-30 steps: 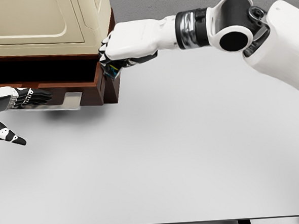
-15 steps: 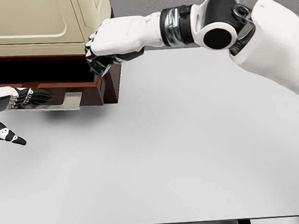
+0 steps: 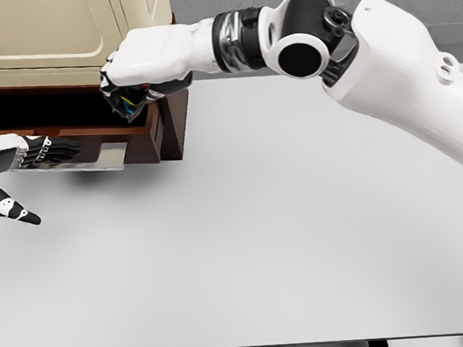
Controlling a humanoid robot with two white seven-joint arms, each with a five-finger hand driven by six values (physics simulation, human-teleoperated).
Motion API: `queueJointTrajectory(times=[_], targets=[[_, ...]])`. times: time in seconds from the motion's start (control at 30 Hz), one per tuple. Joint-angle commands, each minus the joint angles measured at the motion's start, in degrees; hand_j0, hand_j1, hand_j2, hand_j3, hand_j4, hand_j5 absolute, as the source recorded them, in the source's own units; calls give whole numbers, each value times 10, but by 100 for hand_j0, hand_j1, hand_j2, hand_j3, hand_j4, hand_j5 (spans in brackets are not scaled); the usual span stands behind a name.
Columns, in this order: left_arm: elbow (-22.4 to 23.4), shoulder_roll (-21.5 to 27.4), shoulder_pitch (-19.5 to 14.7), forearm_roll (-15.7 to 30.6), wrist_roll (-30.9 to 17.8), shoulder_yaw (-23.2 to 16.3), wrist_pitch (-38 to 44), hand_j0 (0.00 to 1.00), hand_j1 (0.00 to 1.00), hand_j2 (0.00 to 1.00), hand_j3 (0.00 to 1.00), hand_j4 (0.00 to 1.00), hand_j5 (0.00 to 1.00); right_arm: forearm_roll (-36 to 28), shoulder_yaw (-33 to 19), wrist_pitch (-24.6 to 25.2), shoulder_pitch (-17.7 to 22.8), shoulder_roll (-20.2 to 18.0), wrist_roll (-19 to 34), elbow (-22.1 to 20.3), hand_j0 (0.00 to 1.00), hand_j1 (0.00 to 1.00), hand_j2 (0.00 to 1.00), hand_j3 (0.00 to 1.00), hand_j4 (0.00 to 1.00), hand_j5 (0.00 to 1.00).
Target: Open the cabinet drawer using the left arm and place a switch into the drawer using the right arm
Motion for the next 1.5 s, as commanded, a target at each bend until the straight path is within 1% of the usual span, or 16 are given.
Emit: queueJointTrajectory(times=[0.0, 0.03, 0.23, 0.27, 0.33, 0.4, 0.67, 0.73, 0.77, 0.87, 0.97, 1.03, 1.1, 1.2, 1.33, 1.47], targets=[[-2, -1, -1, 14, -6, -3, 1, 100, 100, 100, 100, 100, 100, 0, 0, 8, 0, 5, 0, 3, 46, 46, 46, 46, 46, 46], [-2, -1, 0, 14, -6, -3, 1, 100, 100, 100, 100, 100, 100, 2, 0, 12, 0, 6, 0, 3, 49, 49, 49, 49, 49, 49], [-2, -1, 0, 14, -6, -3, 1, 100, 100, 100, 100, 100, 100, 3, -1, 10, -2, 15, 0, 19, 49, 49, 49, 49, 49, 49], [-2, -1, -1, 14, -6, -3, 1, 100, 100, 100, 100, 100, 100, 3, -1, 13, -2, 15, 0, 19, 57, 57, 57, 57, 57, 57], [-2, -1, 0, 14, -6, -3, 1, 100, 100, 100, 100, 100, 100, 5, -1, 32, -3, 15, 0, 21, 91, 91, 91, 91, 91, 91], [-2, -1, -1, 14, -6, -3, 1, 100, 100, 100, 100, 100, 100, 5, 0, 37, -3, 20, 0, 22, 99, 99, 99, 99, 99, 99], [-2, -1, -1, 14, -6, -3, 1, 100, 100, 100, 100, 100, 100, 4, -2, 32, -4, 22, 0, 14, 100, 100, 100, 100, 100, 100], [-2, -1, -1, 14, -6, -3, 1, 100, 100, 100, 100, 100, 100, 3, -6, 28, -4, -2, 0, -28, 100, 100, 100, 100, 100, 100], [-2, -1, -1, 14, -6, -3, 1, 100, 100, 100, 100, 100, 100, 1, -7, 11, -4, -26, 0, -42, 100, 100, 100, 100, 100, 100], [-2, -2, -3, 14, -6, -3, 1, 100, 100, 100, 100, 100, 100, -32, -9, -68, -2, -86, 0, -48, 100, 100, 100, 100, 100, 100], [-2, -5, -4, 14, -6, 3, -18, 100, 100, 100, 100, 100, 100, -63, -10, -124, 2, -149, 0, -57, 100, 100, 100, 100, 100, 100], [-2, -5, -4, 14, -6, 23, -46, 100, 100, 100, 100, 100, 100, -87, -11, -151, 8, -201, 0, -60, 100, 100, 100, 100, 100, 100], [-2, -5, -4, 14, -6, 40, -58, 100, 100, 100, 100, 100, 100, -90, -16, -153, 25, -253, 0, -70, 100, 100, 100, 100, 100, 100], [-2, -5, -5, 15, -6, 45, -62, 100, 100, 100, 100, 100, 100, -91, -53, -152, 65, -304, 0, -73, 100, 100, 100, 100, 100, 100], [-2, -24, -6, 24, -6, 47, -62, 100, 100, 100, 100, 100, 100, -91, -62, -109, 84, -342, 0, -71, 100, 100, 100, 100, 100, 100], [-2, -36, -3, 26, -6, 54, -76, 100, 100, 100, 100, 100, 100, -91, -78, -107, 114, -345, 0, -65, 100, 100, 100, 100, 100, 100]])
